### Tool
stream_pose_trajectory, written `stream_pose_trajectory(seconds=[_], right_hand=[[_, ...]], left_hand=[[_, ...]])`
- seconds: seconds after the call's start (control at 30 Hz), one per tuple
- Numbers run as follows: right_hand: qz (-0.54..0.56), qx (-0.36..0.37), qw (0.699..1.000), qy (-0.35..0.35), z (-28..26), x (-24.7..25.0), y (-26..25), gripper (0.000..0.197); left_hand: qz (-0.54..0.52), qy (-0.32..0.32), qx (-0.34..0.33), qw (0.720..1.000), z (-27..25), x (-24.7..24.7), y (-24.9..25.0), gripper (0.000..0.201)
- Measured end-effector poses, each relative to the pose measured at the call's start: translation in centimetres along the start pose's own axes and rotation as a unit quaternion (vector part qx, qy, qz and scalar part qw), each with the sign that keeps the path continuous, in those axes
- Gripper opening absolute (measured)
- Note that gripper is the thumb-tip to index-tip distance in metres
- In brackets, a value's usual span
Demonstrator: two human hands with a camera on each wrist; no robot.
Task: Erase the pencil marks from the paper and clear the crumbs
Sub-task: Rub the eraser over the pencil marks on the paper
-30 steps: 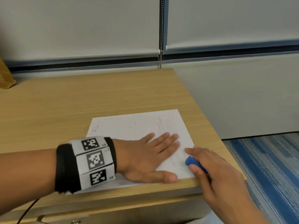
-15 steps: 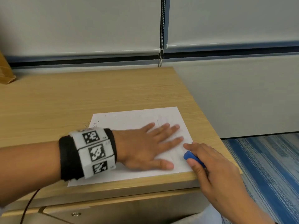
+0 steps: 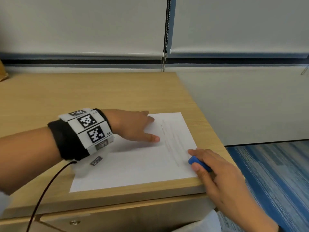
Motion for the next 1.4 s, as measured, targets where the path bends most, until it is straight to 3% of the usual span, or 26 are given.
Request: stream_pose_trajectory(seconds=[0.17,0.33,0.57,0.6,0.73,0.83,0.93,1.03,1.2,1.3,1.4], right_hand=[[0.072,-0.005,0.997,-0.017,0.4,1.1,-1.0,0.033],[0.159,-0.019,0.987,0.008,2.7,5.5,-3.4,0.003],[0.376,-0.114,0.911,-0.124,10.2,7.7,-4.4,0.026],[0.371,-0.118,0.91,-0.14,11.2,7.3,-4.4,0.024],[0.227,-0.086,0.954,-0.174,14.8,5.4,-3.4,0.013],[0.186,-0.076,0.962,-0.186,16.5,3.9,-2.5,0.01],[0.077,-0.042,0.973,-0.214,18.2,2.9,-2.3,0.005],[-0.047,-0.012,0.966,-0.253,19.5,2.0,-2.6,0.013],[-0.152,0.007,0.946,-0.286,21.3,1.3,-2.4,0.021],[-0.176,0.033,0.939,-0.294,21.1,1.2,-2.2,0.021],[-0.155,0.053,0.925,-0.344,20.4,0.8,-2.4,0.019]], left_hand=[[0.071,-0.04,0.027,0.996,1.9,1.6,1.2,0.083],[0.083,-0.031,0.042,0.995,3.0,1.4,0.7,0.098],[0.053,-0.033,0.035,0.997,3.2,1.2,0.1,0.112],[0.048,-0.03,0.031,0.998,3.3,1.2,0.0,0.112],[0.035,-0.031,0.018,0.999,3.6,0.8,-0.5,0.116],[0.033,-0.022,0.017,0.999,3.8,0.6,-0.9,0.115],[0.033,-0.011,0.014,0.999,4.0,0.4,-1.1,0.115],[0.035,-0.019,0.022,0.999,4.1,0.4,-1.1,0.115],[0.036,-0.026,0.024,0.999,4.2,0.4,-1.0,0.117],[0.039,-0.036,0.029,0.998,4.2,0.5,-0.9,0.117],[0.041,-0.046,0.033,0.998,4.2,0.6,-0.6,0.115]])
Point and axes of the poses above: each hand's wrist, its own z-axis towards the middle knuckle, its own x-axis out of the back of the hand, y = z × x, the point moved 3 cm from there along z, towards the middle knuckle, and after that the axes turned 10 degrees about -y, right-handed, at the moved point
